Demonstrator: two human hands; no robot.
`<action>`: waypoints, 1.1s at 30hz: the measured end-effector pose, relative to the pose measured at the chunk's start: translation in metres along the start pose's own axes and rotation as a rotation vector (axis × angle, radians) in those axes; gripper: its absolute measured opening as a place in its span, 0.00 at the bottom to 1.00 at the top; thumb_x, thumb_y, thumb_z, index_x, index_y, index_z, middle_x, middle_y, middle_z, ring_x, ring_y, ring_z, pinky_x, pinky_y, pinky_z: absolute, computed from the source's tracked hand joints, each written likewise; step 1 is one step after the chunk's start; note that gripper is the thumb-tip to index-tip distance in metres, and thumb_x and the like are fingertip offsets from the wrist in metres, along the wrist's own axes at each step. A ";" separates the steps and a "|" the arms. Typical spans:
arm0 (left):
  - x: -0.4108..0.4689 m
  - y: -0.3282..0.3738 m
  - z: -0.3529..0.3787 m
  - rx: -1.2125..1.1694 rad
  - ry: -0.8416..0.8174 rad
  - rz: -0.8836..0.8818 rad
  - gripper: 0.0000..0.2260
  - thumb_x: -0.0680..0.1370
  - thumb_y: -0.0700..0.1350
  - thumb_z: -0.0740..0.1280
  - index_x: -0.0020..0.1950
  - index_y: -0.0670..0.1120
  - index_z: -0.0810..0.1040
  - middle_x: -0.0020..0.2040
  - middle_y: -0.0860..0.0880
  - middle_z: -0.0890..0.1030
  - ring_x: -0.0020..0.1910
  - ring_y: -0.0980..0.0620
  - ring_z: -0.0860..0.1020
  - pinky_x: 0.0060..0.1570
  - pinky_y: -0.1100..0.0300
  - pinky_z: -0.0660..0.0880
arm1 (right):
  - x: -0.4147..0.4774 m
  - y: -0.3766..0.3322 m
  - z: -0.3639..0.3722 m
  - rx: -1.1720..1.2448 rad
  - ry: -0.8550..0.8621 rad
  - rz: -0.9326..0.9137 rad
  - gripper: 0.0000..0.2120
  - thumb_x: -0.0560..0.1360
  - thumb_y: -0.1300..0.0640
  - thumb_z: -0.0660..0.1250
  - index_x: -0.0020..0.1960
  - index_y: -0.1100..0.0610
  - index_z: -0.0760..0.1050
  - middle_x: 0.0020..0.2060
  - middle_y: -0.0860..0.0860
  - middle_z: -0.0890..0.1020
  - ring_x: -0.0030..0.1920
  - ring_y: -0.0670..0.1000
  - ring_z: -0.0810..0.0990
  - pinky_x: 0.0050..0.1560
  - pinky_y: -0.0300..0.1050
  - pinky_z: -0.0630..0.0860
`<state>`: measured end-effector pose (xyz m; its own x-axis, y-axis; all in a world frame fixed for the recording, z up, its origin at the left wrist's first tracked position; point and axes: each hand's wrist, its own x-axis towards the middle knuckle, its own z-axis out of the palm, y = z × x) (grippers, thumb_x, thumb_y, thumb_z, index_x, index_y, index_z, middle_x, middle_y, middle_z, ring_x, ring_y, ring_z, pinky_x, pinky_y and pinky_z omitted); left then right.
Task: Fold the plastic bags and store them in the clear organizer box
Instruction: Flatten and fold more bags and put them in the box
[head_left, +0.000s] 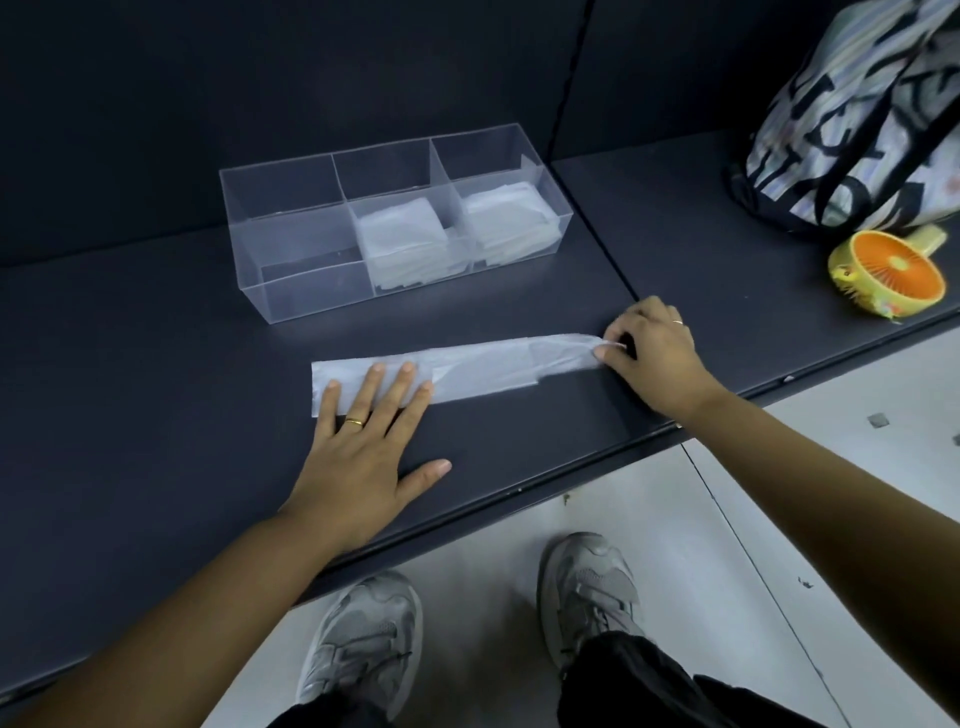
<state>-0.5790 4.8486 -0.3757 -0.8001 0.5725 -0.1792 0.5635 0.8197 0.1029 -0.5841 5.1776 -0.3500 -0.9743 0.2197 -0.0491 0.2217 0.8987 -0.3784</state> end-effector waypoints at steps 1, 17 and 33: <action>0.001 -0.004 -0.001 -0.003 0.002 0.027 0.35 0.73 0.70 0.32 0.76 0.54 0.35 0.77 0.55 0.34 0.75 0.51 0.32 0.73 0.42 0.37 | -0.005 0.001 -0.001 0.026 0.005 -0.002 0.05 0.75 0.53 0.70 0.45 0.55 0.77 0.50 0.49 0.72 0.53 0.51 0.70 0.56 0.42 0.66; -0.018 0.110 -0.036 -0.773 0.170 0.265 0.39 0.73 0.58 0.67 0.77 0.50 0.49 0.76 0.59 0.51 0.75 0.65 0.46 0.72 0.68 0.44 | -0.125 -0.080 -0.066 1.130 -0.685 0.363 0.14 0.65 0.62 0.73 0.49 0.62 0.77 0.36 0.59 0.82 0.32 0.50 0.80 0.31 0.37 0.75; 0.030 0.045 -0.068 -1.891 -0.187 -0.310 0.13 0.83 0.44 0.56 0.61 0.42 0.76 0.57 0.43 0.82 0.56 0.48 0.81 0.55 0.56 0.78 | -0.066 -0.088 0.004 0.785 -0.659 0.090 0.11 0.77 0.55 0.68 0.56 0.59 0.75 0.30 0.51 0.79 0.30 0.49 0.77 0.33 0.39 0.76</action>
<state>-0.5919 4.9038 -0.3101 -0.7118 0.5213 -0.4707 -0.5976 -0.0976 0.7958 -0.5394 5.0830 -0.3169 -0.8356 -0.1906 -0.5152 0.4378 0.3354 -0.8342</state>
